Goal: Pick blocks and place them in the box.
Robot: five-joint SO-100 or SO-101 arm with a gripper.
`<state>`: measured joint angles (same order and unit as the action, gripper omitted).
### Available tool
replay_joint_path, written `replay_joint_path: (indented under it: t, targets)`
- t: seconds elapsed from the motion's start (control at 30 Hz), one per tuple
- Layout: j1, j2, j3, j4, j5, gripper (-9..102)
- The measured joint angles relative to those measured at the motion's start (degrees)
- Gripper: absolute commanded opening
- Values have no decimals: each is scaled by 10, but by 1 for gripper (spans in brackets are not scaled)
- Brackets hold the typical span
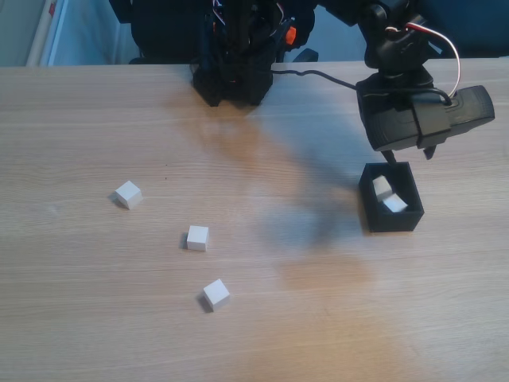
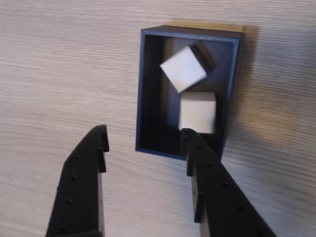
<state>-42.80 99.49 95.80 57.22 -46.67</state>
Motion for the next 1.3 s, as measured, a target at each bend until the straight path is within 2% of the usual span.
replay_joint_path:
  t: [0.1, 0.33, 0.57, 0.73, 0.83, 1.03, 1.3]
  targets:
    - [15, 0, 0, 12, -1, 0]
    - [112, 70, 47, 33, -47, 0]
    - [243, 175, 138, 134, -119, 0]
    - [333, 248, 202, 156, -164, 0]
    - [375, 300, 264, 142, -185, 0]
    - [438, 381, 383, 64, -222, 9]
    - [476, 362, 411, -34, -257, 15]
